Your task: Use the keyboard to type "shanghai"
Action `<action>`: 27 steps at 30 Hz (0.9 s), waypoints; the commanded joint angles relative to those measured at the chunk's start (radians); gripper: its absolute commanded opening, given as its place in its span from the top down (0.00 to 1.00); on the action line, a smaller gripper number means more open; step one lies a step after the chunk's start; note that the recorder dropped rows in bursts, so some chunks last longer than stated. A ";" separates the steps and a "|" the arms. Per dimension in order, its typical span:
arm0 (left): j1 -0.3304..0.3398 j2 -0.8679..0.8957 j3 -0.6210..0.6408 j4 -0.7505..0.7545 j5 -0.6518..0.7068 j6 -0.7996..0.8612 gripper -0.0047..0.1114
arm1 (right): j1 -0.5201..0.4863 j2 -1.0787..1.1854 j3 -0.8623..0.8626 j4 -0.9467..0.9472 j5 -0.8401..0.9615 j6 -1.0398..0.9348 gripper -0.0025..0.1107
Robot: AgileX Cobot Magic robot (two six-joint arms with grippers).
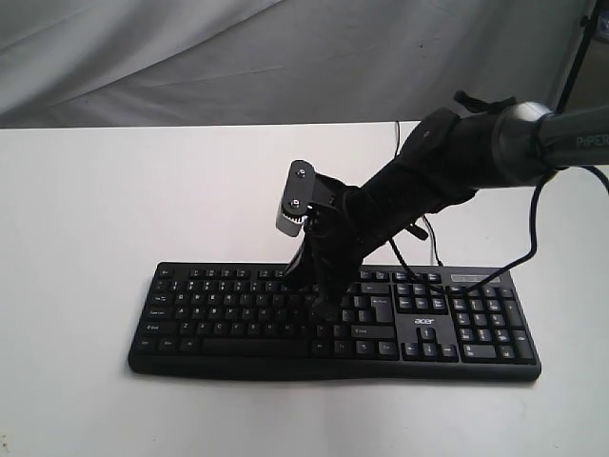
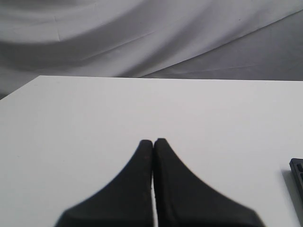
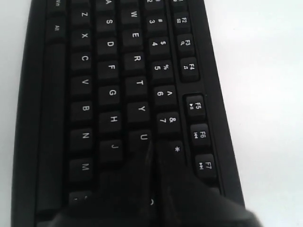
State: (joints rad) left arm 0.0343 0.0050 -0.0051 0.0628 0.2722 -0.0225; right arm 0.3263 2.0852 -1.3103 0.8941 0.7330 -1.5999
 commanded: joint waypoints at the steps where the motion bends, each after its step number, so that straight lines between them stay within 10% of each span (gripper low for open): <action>1: -0.004 -0.005 0.005 -0.001 -0.006 -0.002 0.95 | 0.003 0.017 0.006 0.012 0.012 -0.024 0.98; 27: -0.004 -0.005 0.005 -0.001 -0.006 -0.002 0.95 | 0.003 0.029 0.006 0.035 0.029 -0.075 0.98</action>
State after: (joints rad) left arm 0.0343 0.0050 -0.0051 0.0628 0.2722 -0.0225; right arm 0.3263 2.1201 -1.3089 0.9243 0.7679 -1.6668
